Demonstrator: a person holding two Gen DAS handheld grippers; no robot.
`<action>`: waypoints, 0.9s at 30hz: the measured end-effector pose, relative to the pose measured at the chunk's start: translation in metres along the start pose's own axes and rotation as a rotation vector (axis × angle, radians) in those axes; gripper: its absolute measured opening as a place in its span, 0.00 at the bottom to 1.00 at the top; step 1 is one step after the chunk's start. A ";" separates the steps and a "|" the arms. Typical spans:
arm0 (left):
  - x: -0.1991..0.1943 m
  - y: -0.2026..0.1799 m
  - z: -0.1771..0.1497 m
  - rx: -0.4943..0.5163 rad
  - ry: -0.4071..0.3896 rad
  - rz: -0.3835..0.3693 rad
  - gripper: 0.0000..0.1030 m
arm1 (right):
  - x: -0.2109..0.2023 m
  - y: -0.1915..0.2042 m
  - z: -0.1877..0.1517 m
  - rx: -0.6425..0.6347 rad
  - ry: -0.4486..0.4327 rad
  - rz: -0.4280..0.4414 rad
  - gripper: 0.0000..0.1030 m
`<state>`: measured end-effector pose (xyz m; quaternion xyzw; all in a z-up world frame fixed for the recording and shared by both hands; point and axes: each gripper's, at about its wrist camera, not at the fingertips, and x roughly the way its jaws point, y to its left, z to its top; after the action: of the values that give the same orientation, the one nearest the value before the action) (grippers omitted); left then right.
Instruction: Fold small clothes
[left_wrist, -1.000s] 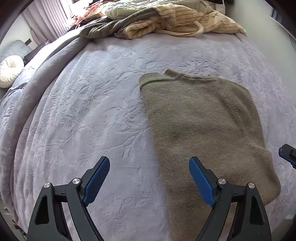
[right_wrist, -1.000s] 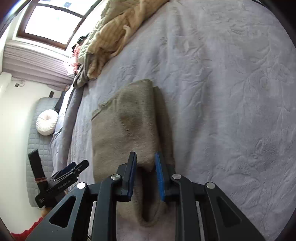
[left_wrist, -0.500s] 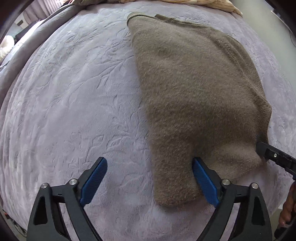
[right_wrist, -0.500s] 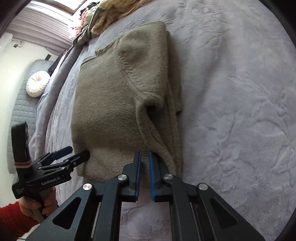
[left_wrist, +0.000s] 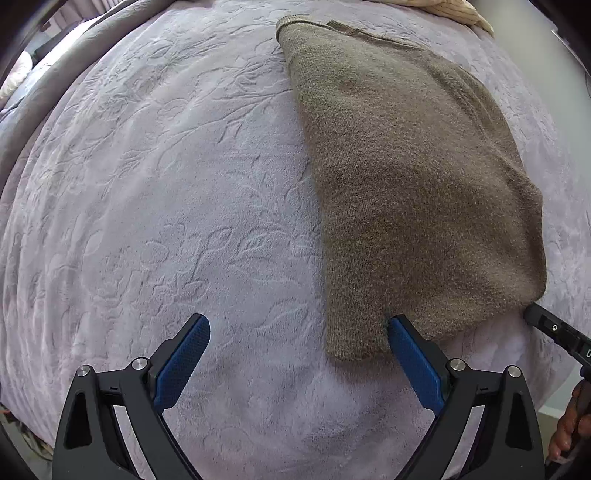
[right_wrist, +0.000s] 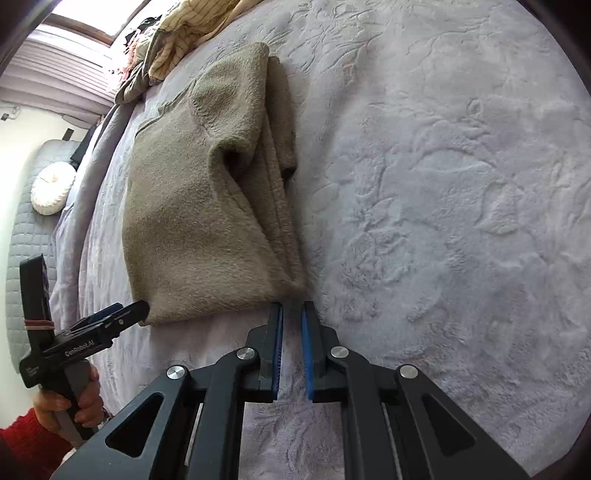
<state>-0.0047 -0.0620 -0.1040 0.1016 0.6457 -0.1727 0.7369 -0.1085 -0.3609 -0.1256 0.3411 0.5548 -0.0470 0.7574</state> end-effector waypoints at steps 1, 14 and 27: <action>-0.002 0.000 -0.001 0.004 -0.001 0.006 0.95 | -0.006 0.001 0.002 0.009 -0.017 0.008 0.11; -0.033 0.024 -0.006 -0.067 -0.016 0.037 0.95 | 0.004 0.050 0.070 -0.107 -0.029 -0.032 0.18; -0.068 0.013 0.001 -0.128 -0.017 0.091 0.95 | 0.032 -0.008 0.074 0.131 0.052 0.080 0.09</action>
<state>-0.0057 -0.0419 -0.0378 0.0819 0.6438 -0.0985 0.7544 -0.0404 -0.3998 -0.1459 0.4128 0.5560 -0.0438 0.7201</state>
